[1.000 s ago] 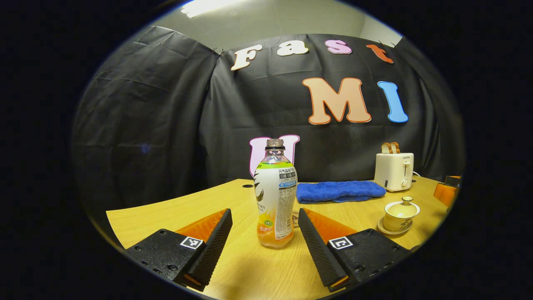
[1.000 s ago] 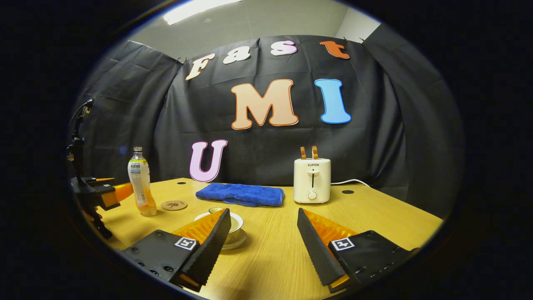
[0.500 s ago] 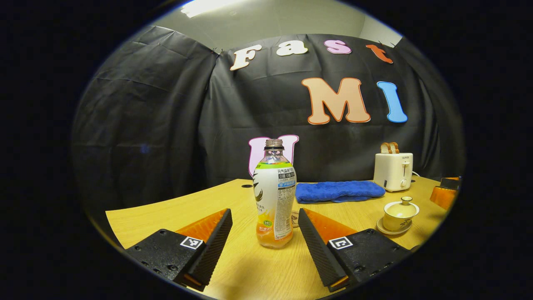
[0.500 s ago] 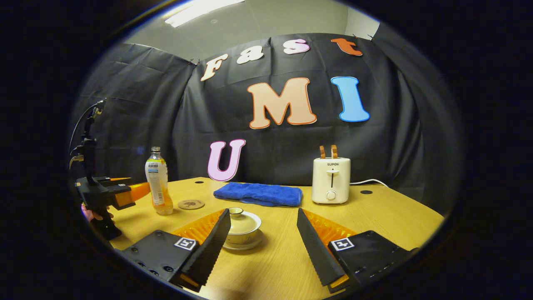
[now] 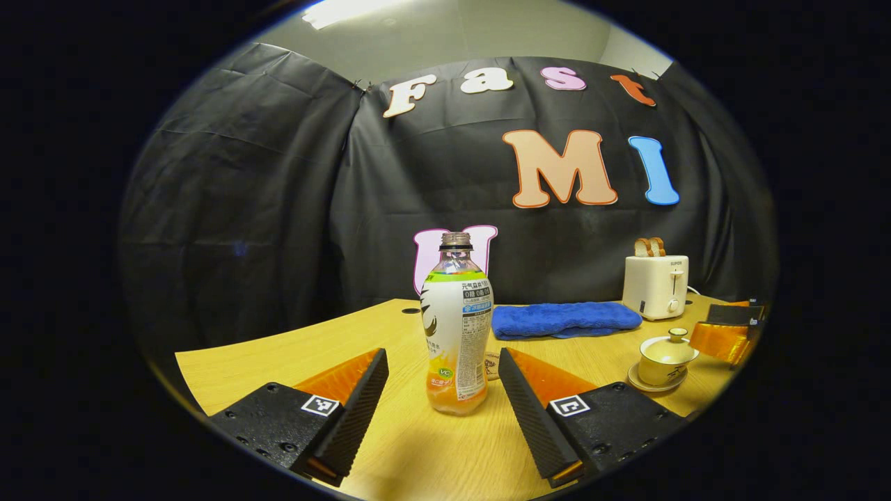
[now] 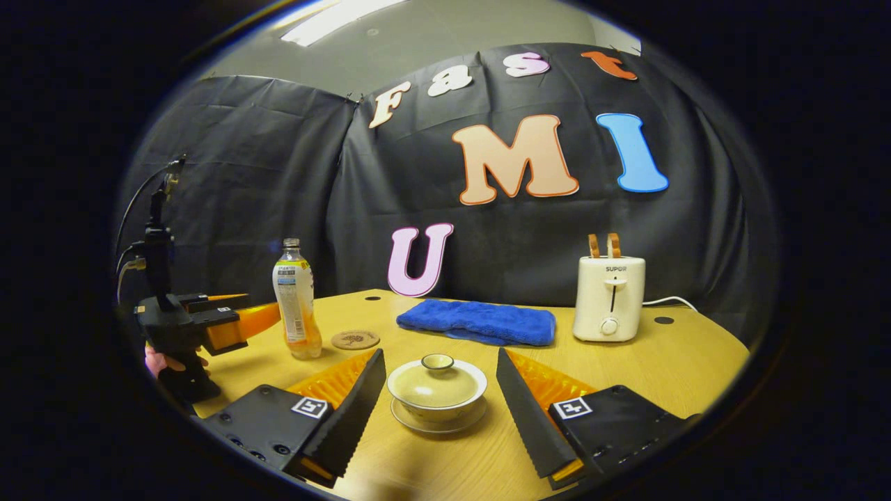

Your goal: Open the teacup lid with one hand, grasp the water bottle and pour water into the teacup with the other hand; after pouring, place the water bottle on the coaster and then close the teacup lid.

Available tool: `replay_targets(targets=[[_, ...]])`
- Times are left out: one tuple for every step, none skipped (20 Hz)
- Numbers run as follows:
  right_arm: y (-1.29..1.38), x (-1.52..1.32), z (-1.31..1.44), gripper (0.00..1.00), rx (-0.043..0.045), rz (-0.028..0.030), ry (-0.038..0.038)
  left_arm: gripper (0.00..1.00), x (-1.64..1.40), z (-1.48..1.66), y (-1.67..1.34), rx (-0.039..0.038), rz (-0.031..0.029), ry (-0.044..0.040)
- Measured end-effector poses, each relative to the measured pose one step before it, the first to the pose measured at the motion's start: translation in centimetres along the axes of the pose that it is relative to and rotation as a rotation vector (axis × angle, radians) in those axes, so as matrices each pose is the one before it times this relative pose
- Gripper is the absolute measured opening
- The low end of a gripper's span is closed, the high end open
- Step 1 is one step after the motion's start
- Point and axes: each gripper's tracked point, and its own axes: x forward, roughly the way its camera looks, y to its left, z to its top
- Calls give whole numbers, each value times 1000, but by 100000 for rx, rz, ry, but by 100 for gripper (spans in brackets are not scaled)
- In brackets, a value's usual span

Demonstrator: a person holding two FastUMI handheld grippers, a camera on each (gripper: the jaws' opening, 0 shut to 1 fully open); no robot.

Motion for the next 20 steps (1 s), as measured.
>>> replay_targets(targets=[[192, 475, -213, 96, -143, 635, 1219, 93, 32, -51, 7, -20, -38, -17], [210, 562, -42, 100, -86, 614, 831, 93, 55, 23, -67, -9, -126, 32], [151, 391, -80, 100, 47, 491, 670, 93, -42, -23, -56, -8, -203, -7], [33, 377, -57, 100, 14, 54, 649, 93, 45, 31, -40, -27, -216, -3], [-36, 454, -98, 100, 48, -466, 550, 93, -15, -21, 12, 13, -131, 4], [-36, 327, -12, 100, -9, -455, 510, 93, -32, 44, 27, -24, -16, -4], [181, 183, -127, 100, -139, 347, 542, 93, 15, -57, -38, 20, -12, 17], [38, 458, -75, 100, -176, -119, 791, 93, 31, 47, -21, -13, -2, -2], [57, 214, -135, 96, -142, 50, 836, 93, -58, 5, 35, 12, 0, 10], [130, 252, -24, 96, 9, 60, 510, 93, -21, 63, -4, -21, -7, -23], [-116, 151, -57, 96, -32, -581, 373, 93, 47, -78, -13, -5, -7, 21], [-138, 115, -25, 96, 237, -598, 319, 93, -86, 35, 4, 1, -2, -9], [31, 158, -88, 96, 50, -329, 431, 93, 97, -27, 13, -17, -3, 14], [-67, -25, 10, 94, 237, -293, 238, 94, -11, -24, -42, 14, -4, 7], [-50, 86, 27, 85, -449, -506, -488, 93, 3, -28, 52, -20, -7, -10], [-95, 152, 192, 75, -232, -280, 104, 93, -60, 22, 14, -5, -51, -31], [13, 31, -292, 65, -43, -158, 441, 93, 79, -44, -67, -16, -58, 3], [83, 190, -62, 68, 55, -19, 541, 93, 7, 54, 4, -12, -29, 21], [-262, 167, -177, 68, -343, -768, 834, 93, 75, -67, -6, 15, -25, -5], [236, 250, -228, 68, 692, 534, 898, 93, 3, 59, -29, 12, -44, 7]])
